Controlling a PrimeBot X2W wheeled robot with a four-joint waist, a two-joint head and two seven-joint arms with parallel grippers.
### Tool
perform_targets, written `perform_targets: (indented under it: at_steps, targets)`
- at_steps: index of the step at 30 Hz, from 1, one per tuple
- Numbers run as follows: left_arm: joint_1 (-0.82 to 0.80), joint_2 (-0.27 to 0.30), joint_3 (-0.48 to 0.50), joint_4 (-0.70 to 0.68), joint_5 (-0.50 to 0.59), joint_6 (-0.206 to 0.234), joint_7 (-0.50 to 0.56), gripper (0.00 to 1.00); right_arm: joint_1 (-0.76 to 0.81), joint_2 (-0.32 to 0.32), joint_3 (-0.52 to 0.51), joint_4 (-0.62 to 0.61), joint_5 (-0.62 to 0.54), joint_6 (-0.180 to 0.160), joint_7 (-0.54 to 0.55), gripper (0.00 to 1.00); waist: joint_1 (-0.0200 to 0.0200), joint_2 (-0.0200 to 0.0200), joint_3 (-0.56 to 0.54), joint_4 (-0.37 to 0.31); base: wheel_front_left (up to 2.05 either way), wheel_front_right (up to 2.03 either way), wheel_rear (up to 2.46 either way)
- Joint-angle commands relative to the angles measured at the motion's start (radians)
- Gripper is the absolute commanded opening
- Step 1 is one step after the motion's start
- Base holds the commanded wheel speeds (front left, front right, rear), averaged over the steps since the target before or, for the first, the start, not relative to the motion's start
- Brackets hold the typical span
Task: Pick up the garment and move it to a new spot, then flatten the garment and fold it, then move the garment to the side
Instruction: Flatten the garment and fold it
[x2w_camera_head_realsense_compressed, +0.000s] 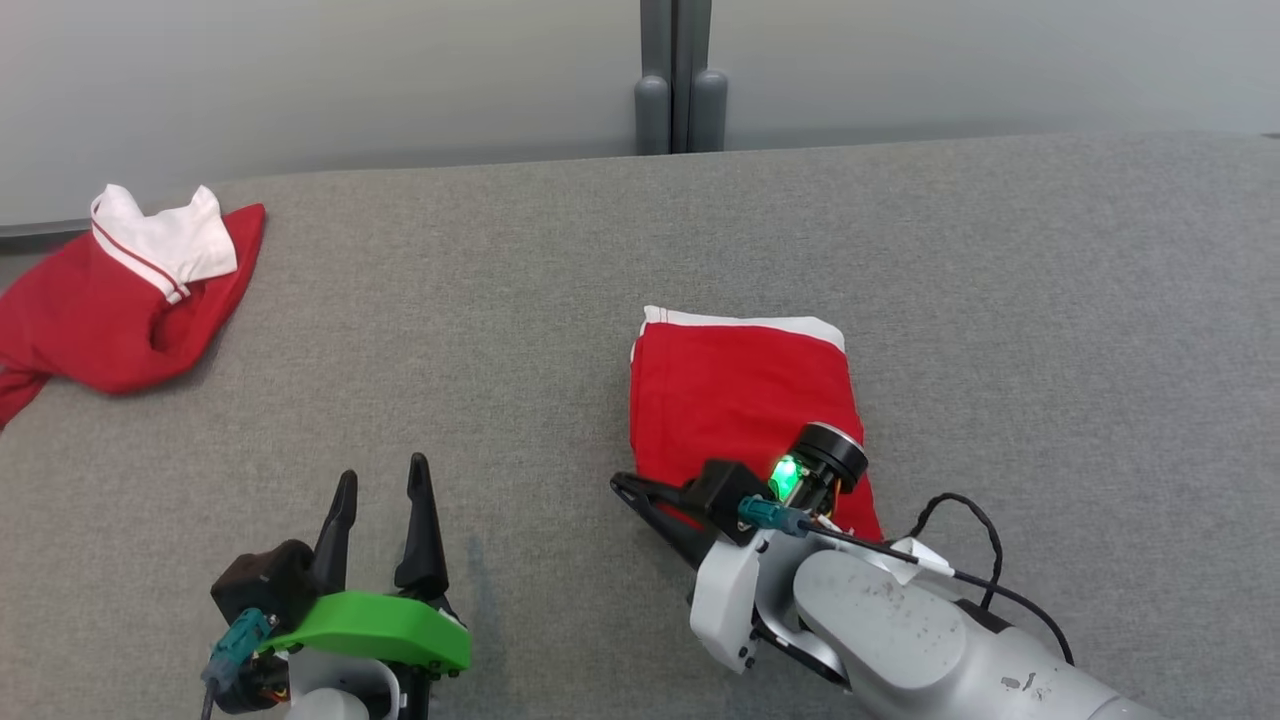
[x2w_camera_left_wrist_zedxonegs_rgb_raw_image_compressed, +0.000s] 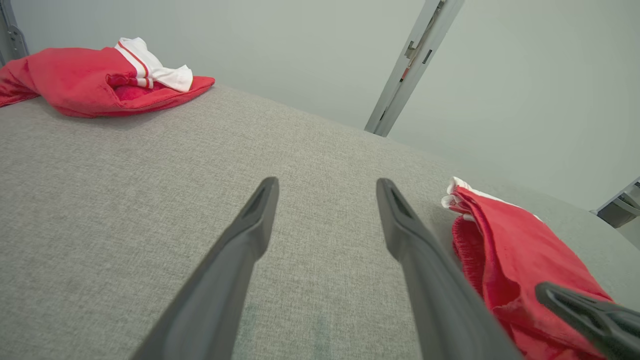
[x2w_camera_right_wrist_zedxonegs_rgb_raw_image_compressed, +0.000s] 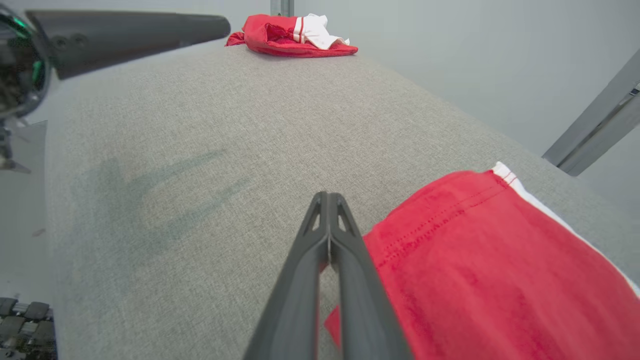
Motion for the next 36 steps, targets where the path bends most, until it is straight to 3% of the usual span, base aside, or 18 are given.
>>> perform_targets:
  at_steps: [1,3,8,24,30,36]
  targets:
    - [0.004,0.002,0.007,0.0,0.01,-0.003,0.0,1.0,0.019,-0.003,-0.015,-0.016,0.001,-0.001,-0.005,0.87,-0.0001,0.0,-0.016,-0.015,0.0,0.0,0.0]
    - [0.003,0.002,0.011,0.0,0.027,-0.007,0.0,1.0,0.024,-0.003,-0.045,-0.036,-0.005,-0.001,-0.005,1.0,-0.0001,0.0,-0.024,-0.021,0.0,0.0,0.0]
    - [0.002,0.002,0.014,0.004,0.047,-0.01,0.0,1.0,0.06,-0.004,-0.166,-0.067,-0.032,-0.001,-0.005,1.0,-0.0001,0.0,-0.045,-0.035,0.0,0.0,0.0]
    - [0.052,0.002,-0.011,-0.001,0.038,-0.001,0.0,1.0,0.33,-0.003,-0.776,-0.198,-0.209,-0.001,-0.005,1.0,-0.0001,0.0,-0.093,-0.063,0.0,0.0,0.0]
    - [0.072,0.002,-0.016,-0.009,0.03,0.008,0.0,1.0,0.437,-0.003,-0.909,-0.268,-0.214,-0.001,-0.005,1.0,-0.0001,0.0,-0.105,-0.073,0.0,0.0,0.0]
    - [0.108,0.002,0.007,-0.019,0.055,0.015,0.0,1.0,0.512,-0.003,-0.959,-0.339,-0.173,-0.001,-0.005,1.0,-0.0001,0.0,-0.112,-0.086,0.0,0.0,0.0]
